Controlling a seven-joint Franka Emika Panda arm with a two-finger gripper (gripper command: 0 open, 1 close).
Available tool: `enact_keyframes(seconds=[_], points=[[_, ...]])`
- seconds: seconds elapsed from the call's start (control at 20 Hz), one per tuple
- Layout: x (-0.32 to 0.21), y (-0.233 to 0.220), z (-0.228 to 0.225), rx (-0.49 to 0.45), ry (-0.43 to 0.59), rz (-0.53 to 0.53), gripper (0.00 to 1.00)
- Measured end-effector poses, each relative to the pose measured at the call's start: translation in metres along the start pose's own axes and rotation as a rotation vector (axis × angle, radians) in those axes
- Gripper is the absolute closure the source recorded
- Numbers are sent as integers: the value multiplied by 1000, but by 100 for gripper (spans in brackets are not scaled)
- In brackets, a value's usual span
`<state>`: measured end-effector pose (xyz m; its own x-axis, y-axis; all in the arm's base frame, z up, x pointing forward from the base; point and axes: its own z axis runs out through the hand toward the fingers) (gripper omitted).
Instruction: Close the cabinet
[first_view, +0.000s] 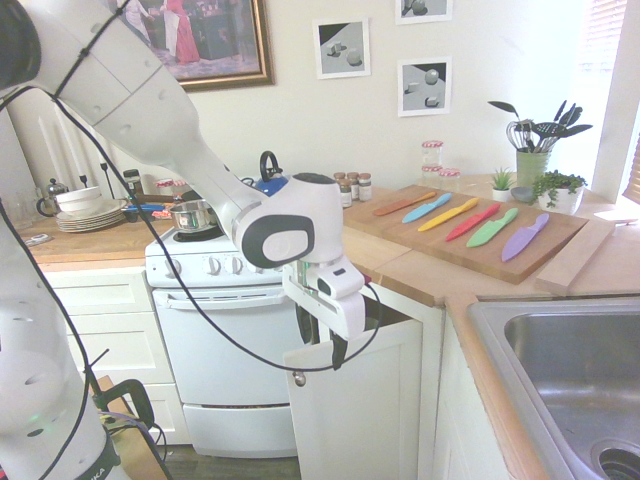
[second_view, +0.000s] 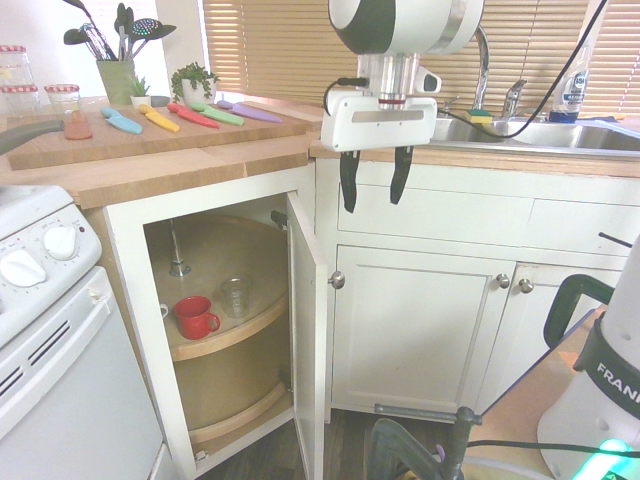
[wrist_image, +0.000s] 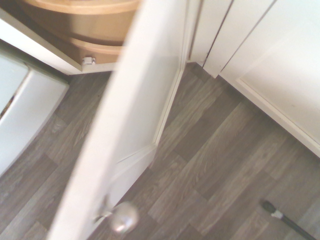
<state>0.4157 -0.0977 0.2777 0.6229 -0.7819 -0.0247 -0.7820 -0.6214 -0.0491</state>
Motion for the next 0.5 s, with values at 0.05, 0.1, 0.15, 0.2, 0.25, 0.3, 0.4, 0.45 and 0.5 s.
enact_keyframes(seconds=[0.05,0.1,0.15,0.2,0.25,0.3,0.4,0.45,0.5], points=[[4,2,8,7,-7,-3,0],[7,2,16,12,-14,-6,0],[10,1,22,16,-22,-7,0],[13,0,28,20,-30,-8,0],[17,-2,33,24,-39,-10,0],[21,-5,37,29,-47,-12,0],[29,-9,44,34,-56,-18,0],[33,-12,47,32,-59,-25,0],[35,-16,52,28,-62,-30,0]])
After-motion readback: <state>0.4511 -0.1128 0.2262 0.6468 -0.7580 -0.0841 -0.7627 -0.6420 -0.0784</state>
